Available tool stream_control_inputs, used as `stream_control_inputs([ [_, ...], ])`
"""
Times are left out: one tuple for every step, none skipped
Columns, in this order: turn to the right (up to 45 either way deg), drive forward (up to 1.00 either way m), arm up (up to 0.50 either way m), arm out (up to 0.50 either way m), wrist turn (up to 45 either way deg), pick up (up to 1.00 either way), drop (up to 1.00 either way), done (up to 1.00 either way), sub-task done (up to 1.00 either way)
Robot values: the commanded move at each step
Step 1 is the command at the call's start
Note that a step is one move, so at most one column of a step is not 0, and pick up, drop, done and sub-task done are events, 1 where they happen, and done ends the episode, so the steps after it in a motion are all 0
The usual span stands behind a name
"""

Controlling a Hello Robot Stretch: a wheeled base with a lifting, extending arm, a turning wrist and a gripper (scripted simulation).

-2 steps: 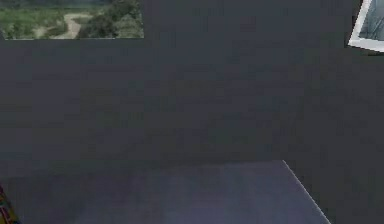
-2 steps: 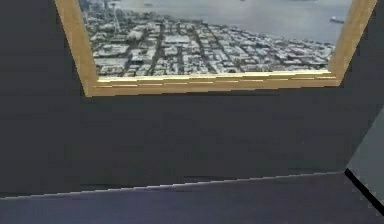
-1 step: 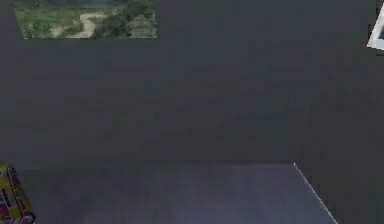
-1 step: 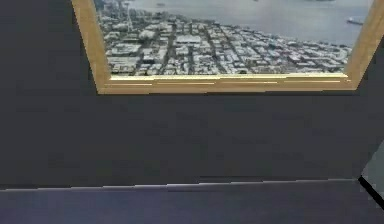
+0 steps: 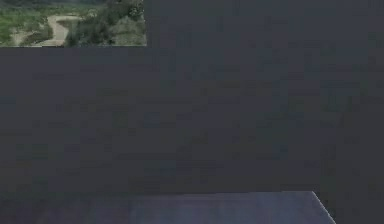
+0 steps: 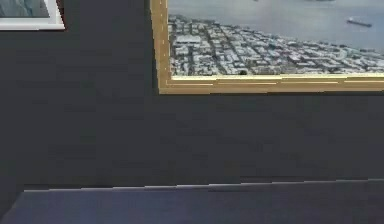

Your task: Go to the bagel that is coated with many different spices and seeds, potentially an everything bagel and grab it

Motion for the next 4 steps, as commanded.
stream_control_inputs([
  [-45.0,0.0,0.0,0.0,0.0,0.0,0.0,0.0,0.0],
  [-12.0,0.0,0.0,0.0,0.0,0.0,0.0,0.0,0.0],
  [0.0,0.45,0.0,0.0,0.0,0.0,0.0,0.0,0.0],
  [-45.0,0.0,0.0,0.0,0.0,0.0,0.0,0.0,0.0],
])
